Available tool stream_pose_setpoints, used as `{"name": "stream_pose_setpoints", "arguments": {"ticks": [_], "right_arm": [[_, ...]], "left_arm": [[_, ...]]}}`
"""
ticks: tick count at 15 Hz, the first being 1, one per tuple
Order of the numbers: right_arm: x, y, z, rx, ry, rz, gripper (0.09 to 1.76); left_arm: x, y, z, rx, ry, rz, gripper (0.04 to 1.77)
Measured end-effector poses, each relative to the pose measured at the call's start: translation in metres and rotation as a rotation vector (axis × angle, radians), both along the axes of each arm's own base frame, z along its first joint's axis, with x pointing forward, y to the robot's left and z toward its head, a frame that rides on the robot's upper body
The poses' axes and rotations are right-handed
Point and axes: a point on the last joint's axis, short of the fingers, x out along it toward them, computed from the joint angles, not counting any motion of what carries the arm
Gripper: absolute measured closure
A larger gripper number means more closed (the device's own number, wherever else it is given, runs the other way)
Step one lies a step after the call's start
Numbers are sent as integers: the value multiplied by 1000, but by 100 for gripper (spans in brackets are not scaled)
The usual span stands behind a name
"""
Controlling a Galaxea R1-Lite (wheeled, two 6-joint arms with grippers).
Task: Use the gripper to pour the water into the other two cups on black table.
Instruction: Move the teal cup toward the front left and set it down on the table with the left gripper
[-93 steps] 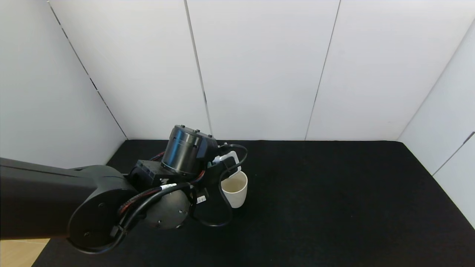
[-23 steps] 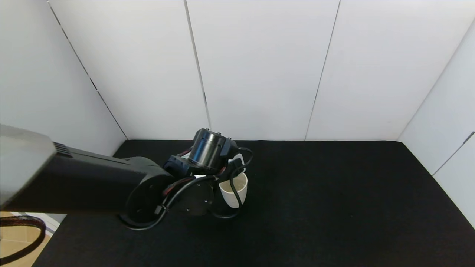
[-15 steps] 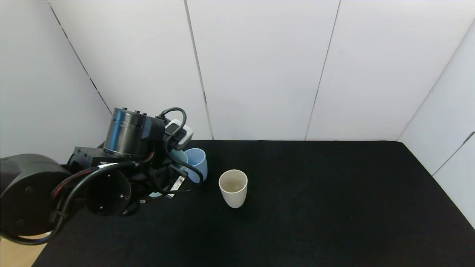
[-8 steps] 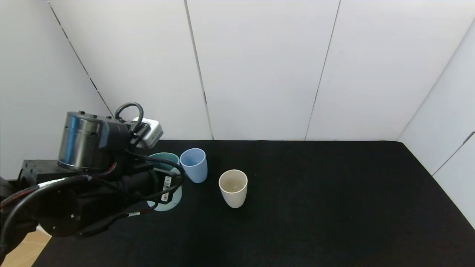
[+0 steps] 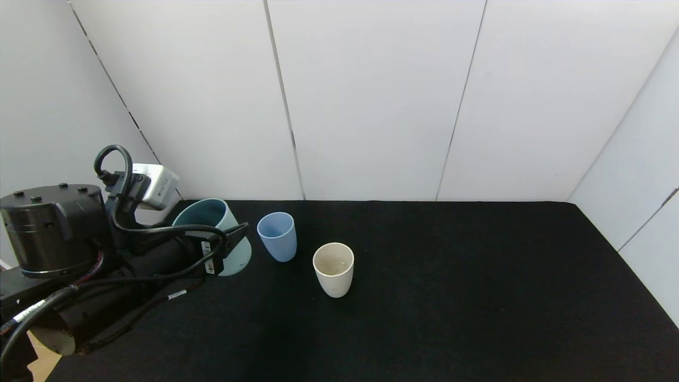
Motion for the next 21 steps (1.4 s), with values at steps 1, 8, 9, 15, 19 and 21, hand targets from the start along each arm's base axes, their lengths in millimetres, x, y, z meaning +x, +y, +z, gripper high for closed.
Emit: {"name": "stream_pose_setpoints", "arguments": {"ticks": [1,8,9,15,19,21], "right_arm": [[0,0,0,0,0,0,14],[0,0,0,0,0,0,14],[0,0,0,0,0,0,14],[0,0,0,0,0,0,14],[0,0,0,0,0,0,14],[0,0,0,0,0,0,14]], "left_arm": [[3,4,-4,2,11,17,62],[48,18,-53,7,67,105,62],[54,19,-62,8,74,101,62],[71,25,-101,30,189,119,62],[75,28,-113,35,225,126,62],[76,28,-116,37,235,127,62]]}}
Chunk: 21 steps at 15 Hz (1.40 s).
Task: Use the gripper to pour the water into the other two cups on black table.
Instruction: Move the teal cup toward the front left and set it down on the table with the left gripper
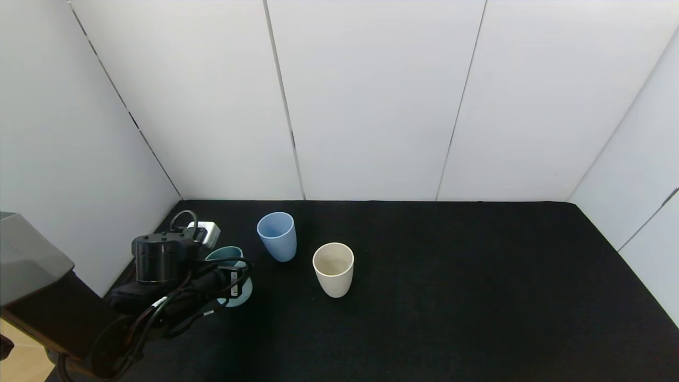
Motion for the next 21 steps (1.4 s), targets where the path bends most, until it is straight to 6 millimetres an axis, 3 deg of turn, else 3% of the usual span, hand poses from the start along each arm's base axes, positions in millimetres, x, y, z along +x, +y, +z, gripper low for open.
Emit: {"name": "stream_pose_setpoints", "arguments": {"ticks": [5,12,21], "right_arm": [[0,0,0,0,0,-1,14],[0,0,0,0,0,-1,14],[0,0,0,0,0,-1,14]], "left_arm": [[0,0,-3,0,10,1,62],[0,0,-4,2,13,2,32],[-2,1,3,3,-9,0,17]]}}
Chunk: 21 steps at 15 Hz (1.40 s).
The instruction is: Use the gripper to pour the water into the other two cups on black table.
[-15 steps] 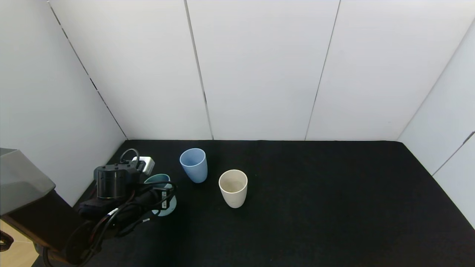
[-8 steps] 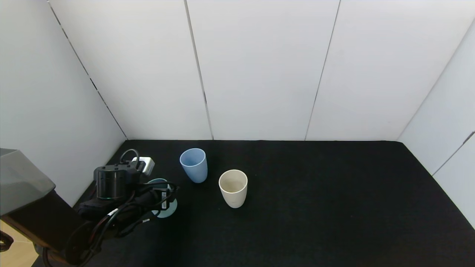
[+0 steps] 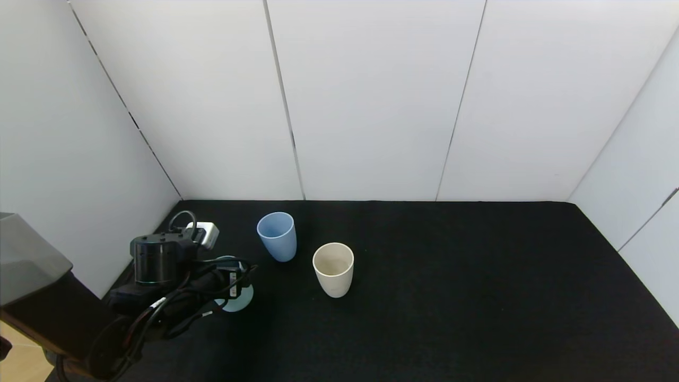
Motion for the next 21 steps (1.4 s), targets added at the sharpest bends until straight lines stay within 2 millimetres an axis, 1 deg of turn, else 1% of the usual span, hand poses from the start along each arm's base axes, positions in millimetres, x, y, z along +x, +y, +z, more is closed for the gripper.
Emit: {"name": "stream_pose_setpoints", "arguments": {"ticks": [6,8,11,14,16,21], "right_arm": [[0,0,0,0,0,0,14],[0,0,0,0,0,0,14],[0,0,0,0,0,0,14],[0,0,0,0,1,0,14],[0,0,0,0,0,0,14],[0,0,0,0,0,1,14]], "left_arm": [[-14,2,28,12,-39,-22,13],[-21,4,40,13,-45,-22,12],[-38,5,64,28,-70,-33,11],[-64,7,88,37,-81,-47,11],[-88,9,102,38,-86,-50,11],[-152,20,123,46,-64,-34,10]]}}
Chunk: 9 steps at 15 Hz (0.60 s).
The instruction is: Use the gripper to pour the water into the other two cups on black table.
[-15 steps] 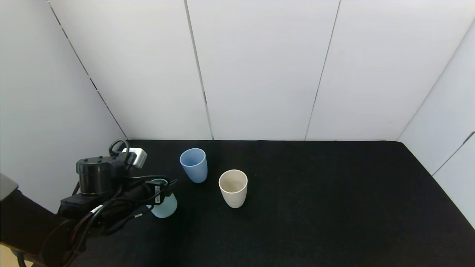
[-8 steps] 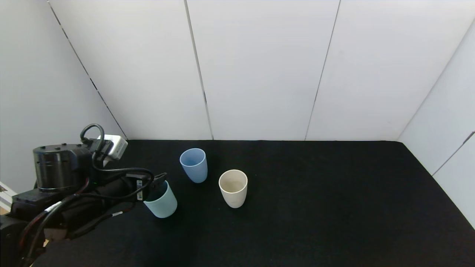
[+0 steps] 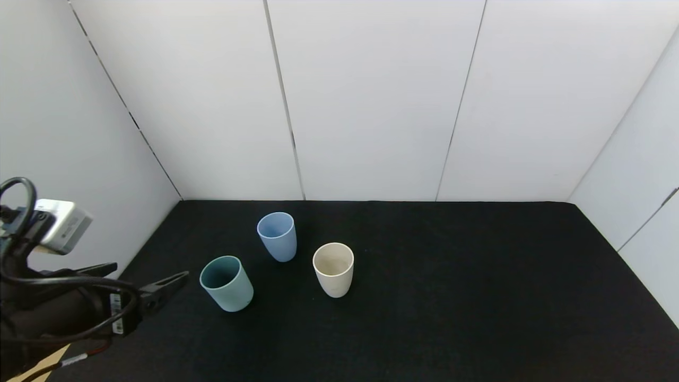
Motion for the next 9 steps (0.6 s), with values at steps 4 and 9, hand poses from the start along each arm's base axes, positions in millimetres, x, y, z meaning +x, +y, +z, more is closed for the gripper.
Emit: {"name": "stream_pose_setpoints", "arguments": {"ticks": [4,9], "right_arm": [[0,0,0,0,0,0,14],[0,0,0,0,0,-1,14]], "left_arm": [[-54,9,9,23,37,37,10],[-99,17,16,42,-10,103,10]]}}
